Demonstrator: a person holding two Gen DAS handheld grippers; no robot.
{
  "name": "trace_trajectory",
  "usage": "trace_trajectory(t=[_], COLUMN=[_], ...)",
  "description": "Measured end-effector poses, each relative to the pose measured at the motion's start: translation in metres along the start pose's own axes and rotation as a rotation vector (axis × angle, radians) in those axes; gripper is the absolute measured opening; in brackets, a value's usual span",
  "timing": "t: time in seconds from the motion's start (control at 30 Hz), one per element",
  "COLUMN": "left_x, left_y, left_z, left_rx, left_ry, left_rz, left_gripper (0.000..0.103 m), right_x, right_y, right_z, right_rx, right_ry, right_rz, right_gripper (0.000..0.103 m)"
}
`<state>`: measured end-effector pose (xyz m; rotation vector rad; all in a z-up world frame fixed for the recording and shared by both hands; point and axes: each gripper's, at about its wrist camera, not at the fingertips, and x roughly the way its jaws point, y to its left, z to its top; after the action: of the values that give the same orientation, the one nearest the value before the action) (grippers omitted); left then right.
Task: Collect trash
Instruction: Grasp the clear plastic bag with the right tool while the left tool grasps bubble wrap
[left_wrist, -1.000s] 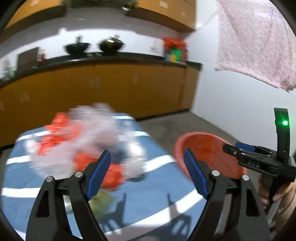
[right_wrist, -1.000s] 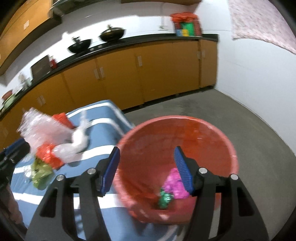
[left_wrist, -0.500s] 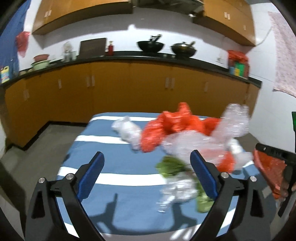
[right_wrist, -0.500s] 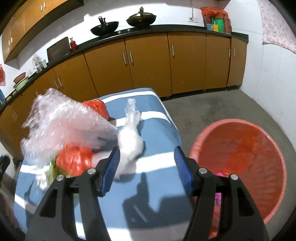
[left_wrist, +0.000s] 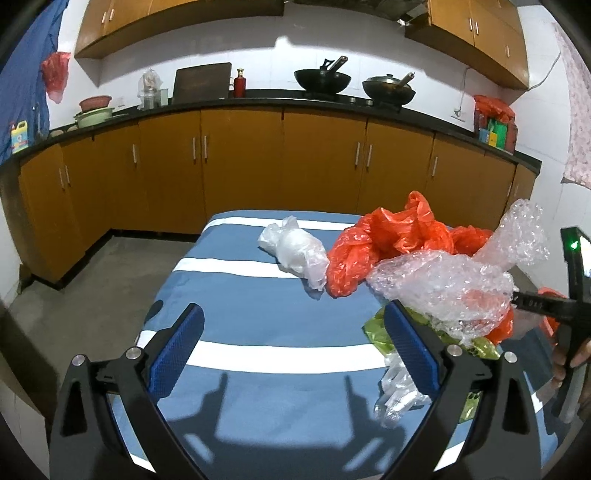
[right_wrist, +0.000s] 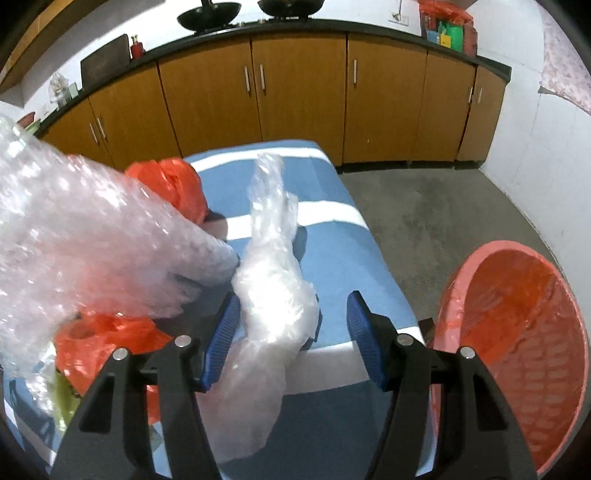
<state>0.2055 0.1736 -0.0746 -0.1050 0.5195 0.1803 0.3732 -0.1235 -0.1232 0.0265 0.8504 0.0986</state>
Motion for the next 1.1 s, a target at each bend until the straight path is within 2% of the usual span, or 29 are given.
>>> trace_trajectory(t=[0.17,0.37,0.57,0.83,1.0,1.1], left_x=[0.001,-0.003,-0.011,-0.004,0.017,0.035], left_y=[-0.010,-0.025,-0.040,-0.073,-0.097,-0.103], left_z=[0.003,0.009,0.017,0.030,0.040,0.040], left_rx=[0.012,0.028,0.038,0.054,0.093,0.088], left_ry=[-0.011,-0.029,-0.056,-0.041,0.009,0.078], left_rz=[-0.029,-0.062,-0.112,-0.166,-0.160,-0.165], left_gripper=[0.098,0.100,0.101,0.101,0.101,0.097], right_x=[0.006,0.002,-0.020,-0.053,-0.065,-0.065], right_y=[0.006,0.005,-0.017,-0.037,-0.042,-0.045], right_z=[-0.005,-0.007,-0.017,-0.032,-0.039,-0.040], right_rx=[-0.040,-0.046,0.024,0.063,0.062,0.057], right_ry=[0.008,-0.009,-0.035,-0.061,-0.067,-0.065], right_rz=[0.026,0.037,0.024,0.030,0.027,0.021], right_gripper=[0.045,0.035,0.034,0.034,0.034,0.034])
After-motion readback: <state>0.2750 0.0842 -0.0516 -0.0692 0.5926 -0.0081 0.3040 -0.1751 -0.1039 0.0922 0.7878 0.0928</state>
